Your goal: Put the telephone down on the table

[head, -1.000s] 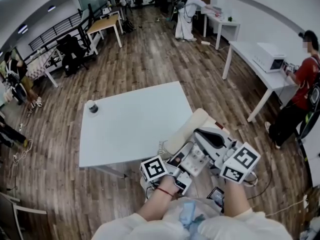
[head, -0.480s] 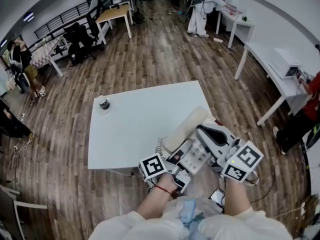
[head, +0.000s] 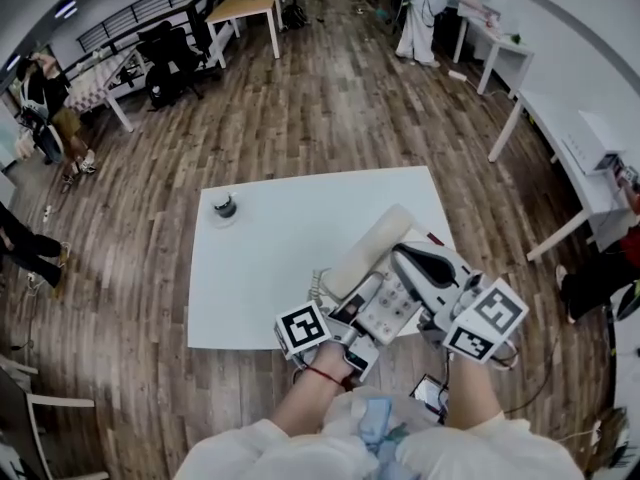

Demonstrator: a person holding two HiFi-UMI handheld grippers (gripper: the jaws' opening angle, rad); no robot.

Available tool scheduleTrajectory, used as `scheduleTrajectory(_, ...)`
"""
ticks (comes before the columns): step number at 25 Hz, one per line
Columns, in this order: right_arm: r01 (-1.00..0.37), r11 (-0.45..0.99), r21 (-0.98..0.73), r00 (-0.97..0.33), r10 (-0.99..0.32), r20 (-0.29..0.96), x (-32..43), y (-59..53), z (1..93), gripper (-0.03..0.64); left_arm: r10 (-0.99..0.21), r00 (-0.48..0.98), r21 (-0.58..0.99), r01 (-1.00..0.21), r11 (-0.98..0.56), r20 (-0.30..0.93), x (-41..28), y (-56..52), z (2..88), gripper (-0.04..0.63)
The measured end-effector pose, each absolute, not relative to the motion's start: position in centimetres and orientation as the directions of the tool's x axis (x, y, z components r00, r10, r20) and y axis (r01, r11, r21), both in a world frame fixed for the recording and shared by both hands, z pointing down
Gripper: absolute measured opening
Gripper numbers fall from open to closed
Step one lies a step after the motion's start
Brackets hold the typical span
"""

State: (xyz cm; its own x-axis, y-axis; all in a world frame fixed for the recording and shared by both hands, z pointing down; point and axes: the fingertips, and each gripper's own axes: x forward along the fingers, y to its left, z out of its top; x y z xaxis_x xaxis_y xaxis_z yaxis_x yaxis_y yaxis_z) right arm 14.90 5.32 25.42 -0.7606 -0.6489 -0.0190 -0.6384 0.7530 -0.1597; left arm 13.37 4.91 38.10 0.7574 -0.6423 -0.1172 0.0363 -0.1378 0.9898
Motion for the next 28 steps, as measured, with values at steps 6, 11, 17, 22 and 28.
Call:
scheduleTrajectory(6,-0.635,0.753,-0.173,-0.763,-0.646,-0.013,11.3,0.9,25.2,0.034,-0.662,0.742,0.992,0.041,-0.116,-0.108,9.2,0.9,38.1,0.173)
scheduleTrajectory(11,-0.635,0.752,-0.175,-0.762,-0.647,-0.017,7.7,-2.2,25.2,0.034,-0.668,0.735,0.992,0.053,-0.115,-0.117,5.4,-2.2,38.1,0.173)
scheduleTrajectory(17,-0.636,0.752,-0.171,-0.762,-0.648,-0.015,5.6,-3.3,24.9,0.034,-0.667,0.736,0.992,0.049,-0.114,-0.113,3.4,-3.6,38.1,0.173)
scheduleTrajectory(22,-0.648,0.739,-0.183,-0.751,-0.660,-0.009,4.4,-4.3,25.2,0.034,-0.665,0.737,0.991,0.055,-0.121,-0.122,1.9,-4.7,38.0,0.173)
scheduleTrajectory(28,-0.671,0.717,-0.191,-0.734,-0.679,0.030,1.8,-5.9,25.9,0.034,-0.680,0.724,0.993,0.060,-0.104,-0.115,-1.1,-6.7,38.6,0.173)
